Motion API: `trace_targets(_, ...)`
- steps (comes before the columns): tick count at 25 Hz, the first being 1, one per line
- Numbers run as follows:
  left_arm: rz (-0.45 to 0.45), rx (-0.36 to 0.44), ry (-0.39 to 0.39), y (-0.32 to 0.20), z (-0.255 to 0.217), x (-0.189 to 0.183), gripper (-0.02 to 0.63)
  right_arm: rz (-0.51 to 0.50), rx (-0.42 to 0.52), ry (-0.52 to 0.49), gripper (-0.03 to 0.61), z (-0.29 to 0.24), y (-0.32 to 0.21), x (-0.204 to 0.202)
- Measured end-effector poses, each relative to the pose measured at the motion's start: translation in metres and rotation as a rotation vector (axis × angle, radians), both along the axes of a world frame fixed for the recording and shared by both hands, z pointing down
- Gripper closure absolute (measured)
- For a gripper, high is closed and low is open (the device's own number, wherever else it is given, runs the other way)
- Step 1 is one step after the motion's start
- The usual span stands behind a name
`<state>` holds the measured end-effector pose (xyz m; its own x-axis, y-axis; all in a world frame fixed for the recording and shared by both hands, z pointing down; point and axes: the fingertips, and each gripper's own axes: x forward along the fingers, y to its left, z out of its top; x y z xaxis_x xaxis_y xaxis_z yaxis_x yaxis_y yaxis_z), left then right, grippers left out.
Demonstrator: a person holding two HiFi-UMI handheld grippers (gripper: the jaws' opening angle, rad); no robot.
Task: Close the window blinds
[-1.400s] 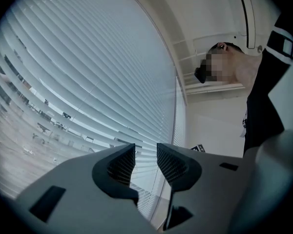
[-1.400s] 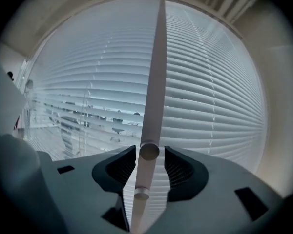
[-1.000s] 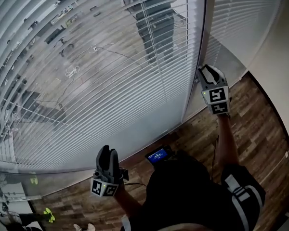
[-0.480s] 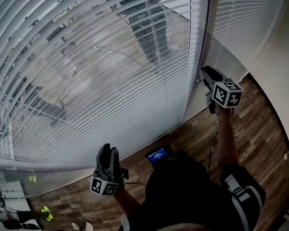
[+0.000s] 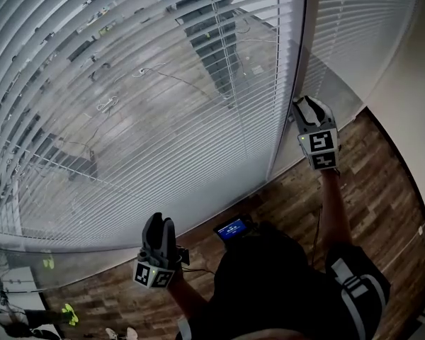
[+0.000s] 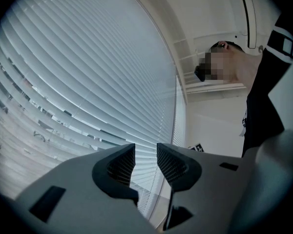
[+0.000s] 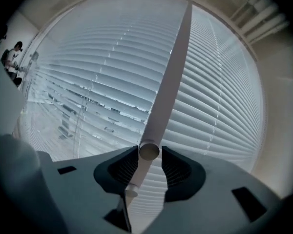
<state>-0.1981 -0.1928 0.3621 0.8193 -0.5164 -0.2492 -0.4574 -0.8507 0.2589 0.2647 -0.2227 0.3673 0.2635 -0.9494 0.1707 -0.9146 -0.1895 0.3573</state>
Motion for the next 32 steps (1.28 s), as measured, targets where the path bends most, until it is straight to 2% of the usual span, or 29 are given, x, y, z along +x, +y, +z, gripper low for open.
trace_targets(4,0.001,-0.008,-0.004,0.006,0.013,0.015,0.479,-0.008,-0.014,-0.003,0.446,0.014,0.002,0.014)
trace_targets(8,0.005,-0.012,-0.006,-0.009,0.018,0.018,0.479,0.008,-0.011,-0.069,0.449,0.02,-0.008,0.024)
trace_targets(10,0.001,-0.01,-0.005,-0.014,0.018,0.016,0.479,0.007,0.01,-0.158,0.449,0.023,-0.013,0.025)
trace_targets(17,-0.002,-0.009,-0.003,-0.015,0.018,0.006,0.479,-0.054,0.108,-0.599,0.449,0.028,-0.016,0.022)
trace_targets(19,-0.001,-0.005,-0.002,-0.012,0.017,0.006,0.479,-0.094,0.136,-0.651,0.449,0.025,-0.014,0.02)
trace_targets(21,0.005,0.001,-0.001,-0.01,0.015,0.009,0.479,-0.109,0.14,-0.577,0.449,0.021,-0.007,0.021)
trace_targets(25,0.007,0.009,-0.005,-0.004,0.013,0.015,0.479,-0.055,0.068,-0.213,0.427,0.017,0.002,0.02)
trace_targets(27,0.01,0.006,-0.004,-0.004,0.015,0.02,0.479,-0.041,0.037,-0.09,0.423,0.017,0.0,0.019)
trace_targets(30,0.01,0.003,-0.001,-0.005,0.017,0.028,0.479,-0.028,0.008,0.01,0.425,0.02,-0.006,0.022)
trace_targets(32,0.004,0.007,-0.009,-0.003,0.02,0.023,0.479,-0.016,-0.003,0.033,0.444,0.022,-0.005,0.02)
